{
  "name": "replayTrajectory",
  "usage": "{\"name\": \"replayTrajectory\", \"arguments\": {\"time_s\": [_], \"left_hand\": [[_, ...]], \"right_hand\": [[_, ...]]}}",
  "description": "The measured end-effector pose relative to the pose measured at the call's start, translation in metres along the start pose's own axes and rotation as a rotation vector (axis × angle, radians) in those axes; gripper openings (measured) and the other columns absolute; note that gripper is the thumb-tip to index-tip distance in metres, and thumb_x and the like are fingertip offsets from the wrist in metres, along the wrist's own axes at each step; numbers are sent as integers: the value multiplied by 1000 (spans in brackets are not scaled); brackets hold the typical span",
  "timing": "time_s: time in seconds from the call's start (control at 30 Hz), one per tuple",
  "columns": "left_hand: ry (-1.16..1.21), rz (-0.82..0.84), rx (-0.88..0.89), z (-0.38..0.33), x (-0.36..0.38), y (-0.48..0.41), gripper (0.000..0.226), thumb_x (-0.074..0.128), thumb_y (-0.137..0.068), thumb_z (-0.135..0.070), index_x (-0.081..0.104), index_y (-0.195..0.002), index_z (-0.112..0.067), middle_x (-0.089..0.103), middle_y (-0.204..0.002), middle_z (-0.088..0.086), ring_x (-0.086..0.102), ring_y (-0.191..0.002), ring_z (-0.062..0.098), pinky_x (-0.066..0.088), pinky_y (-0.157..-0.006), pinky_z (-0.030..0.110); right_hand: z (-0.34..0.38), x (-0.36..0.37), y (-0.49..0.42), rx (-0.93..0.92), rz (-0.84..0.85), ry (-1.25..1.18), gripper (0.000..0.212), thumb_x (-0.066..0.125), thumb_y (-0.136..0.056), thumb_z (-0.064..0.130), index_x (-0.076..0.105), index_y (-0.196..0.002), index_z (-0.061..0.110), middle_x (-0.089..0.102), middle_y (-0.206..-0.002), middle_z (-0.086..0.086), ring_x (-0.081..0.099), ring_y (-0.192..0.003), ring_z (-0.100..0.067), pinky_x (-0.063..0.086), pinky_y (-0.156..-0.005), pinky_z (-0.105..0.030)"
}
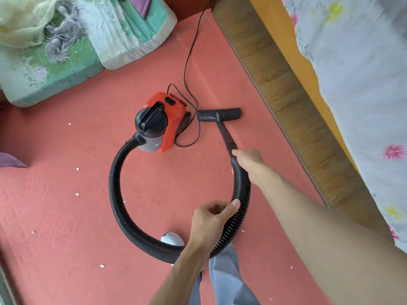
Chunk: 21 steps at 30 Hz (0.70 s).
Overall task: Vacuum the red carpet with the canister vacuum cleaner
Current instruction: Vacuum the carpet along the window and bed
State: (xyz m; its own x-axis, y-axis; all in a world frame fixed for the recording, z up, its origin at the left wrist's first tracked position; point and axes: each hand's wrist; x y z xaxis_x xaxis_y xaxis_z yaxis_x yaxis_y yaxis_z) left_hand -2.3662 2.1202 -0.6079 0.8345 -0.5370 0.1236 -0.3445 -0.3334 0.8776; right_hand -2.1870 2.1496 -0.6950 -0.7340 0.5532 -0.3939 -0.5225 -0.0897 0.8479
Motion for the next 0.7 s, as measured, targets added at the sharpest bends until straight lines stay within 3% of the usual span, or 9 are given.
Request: {"name": "replayTrajectory", "arguments": {"time_s": [0.1, 0.2, 0.37, 0.47, 0.7], "left_hand": [[44, -50, -24, -1, -1, -5, 32, 80, -80, -37, 76, -87, -6, 72, -68, 7, 65, -57, 18, 50, -53, 27], [59, -3, -63, 3, -3, -4, 32, 81, -80, -34, 75, -85, -3, 70, -65, 8, 62, -54, 20, 49, -50, 27], [23, 196, -200, 18, -3, 9, 46, 90, -70, -37, 74, -91, 2, 73, -85, 24, 66, -64, 26, 54, -59, 30], [27, 226, -211, 18, 0, 9, 47, 90, -69, -36, 75, -92, 2, 72, -85, 20, 66, -65, 25, 54, -59, 29], [110, 64, -96, -8, 13, -3, 49, 82, -77, -35, 70, -98, 9, 67, -64, 9, 61, -48, 18, 50, -48, 25]], "right_hand": [[0, 3, -3, 66, 141, -187, 29, 67, -90, 29, 62, -97, 2, 68, -91, -18, 63, -66, -28, 56, -62, -36], [-14, -1, -2, 105, 175, -160, 28, 65, -92, 31, 62, -103, 5, 72, -88, -17, 64, -57, -21, 51, -52, -28], [-46, -21, 7, 118, 64, 8, 27, 62, -86, 22, 64, -100, -1, 69, -66, -18, 59, -47, -24, 48, -53, -32], [-41, -28, 12, 86, 62, 38, 23, 61, -86, 20, 63, -96, -1, 68, -63, -17, 58, -46, -24, 48, -53, -31], [8, -10, -10, -5, 100, 16, 21, 61, -90, 15, 61, -103, -2, 69, -78, -20, 65, -56, -28, 53, -52, -32]]}}
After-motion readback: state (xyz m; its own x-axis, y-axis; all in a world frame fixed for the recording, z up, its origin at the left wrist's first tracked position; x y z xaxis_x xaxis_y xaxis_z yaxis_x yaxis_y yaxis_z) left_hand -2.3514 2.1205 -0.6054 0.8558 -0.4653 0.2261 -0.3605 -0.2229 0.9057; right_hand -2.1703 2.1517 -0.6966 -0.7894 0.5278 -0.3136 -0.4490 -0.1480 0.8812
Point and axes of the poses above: each hand's wrist, its own y-axis away from the middle knuckle, its own x-axis out of the palm, z = x × y
